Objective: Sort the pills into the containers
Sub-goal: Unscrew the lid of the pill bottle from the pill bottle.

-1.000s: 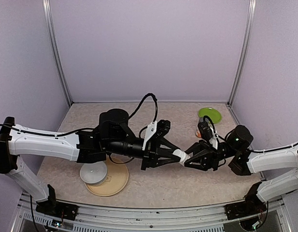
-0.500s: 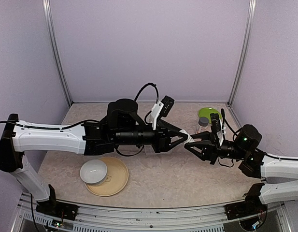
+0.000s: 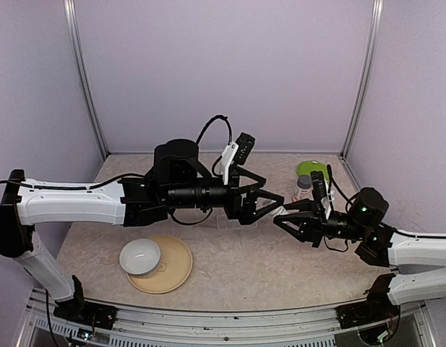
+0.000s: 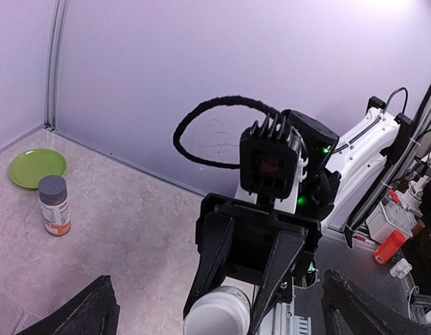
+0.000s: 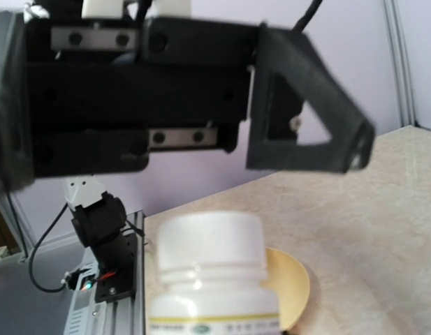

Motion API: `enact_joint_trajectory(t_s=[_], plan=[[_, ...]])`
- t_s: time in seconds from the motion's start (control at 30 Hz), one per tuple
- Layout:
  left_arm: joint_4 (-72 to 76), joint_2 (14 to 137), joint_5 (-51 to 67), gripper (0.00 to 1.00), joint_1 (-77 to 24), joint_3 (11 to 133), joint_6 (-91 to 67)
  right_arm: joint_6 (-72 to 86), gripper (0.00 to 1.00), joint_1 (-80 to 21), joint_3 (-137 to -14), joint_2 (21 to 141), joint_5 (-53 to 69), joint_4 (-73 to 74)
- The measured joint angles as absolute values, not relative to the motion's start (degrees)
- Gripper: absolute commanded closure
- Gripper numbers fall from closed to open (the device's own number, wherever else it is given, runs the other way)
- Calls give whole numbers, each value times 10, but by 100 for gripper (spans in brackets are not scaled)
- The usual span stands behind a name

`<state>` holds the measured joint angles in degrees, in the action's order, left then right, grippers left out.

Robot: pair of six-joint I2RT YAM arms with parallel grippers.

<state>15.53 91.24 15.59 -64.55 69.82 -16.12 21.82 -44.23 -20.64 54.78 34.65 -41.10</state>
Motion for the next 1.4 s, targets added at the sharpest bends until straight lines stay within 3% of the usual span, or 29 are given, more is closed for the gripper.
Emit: enact_joint_trajectory(t_s=[0.43,1.0,1.4], plan=[[175,954,220,2,-641,712,-163,249,100,-460,-207,620,367,-458],[175,959,227,21,-647,713,-142,269,100,-463,-207,618,322,-465],[176,956,215,24,-646,702,-135,275,100,-455,-195,566,280,-445]])
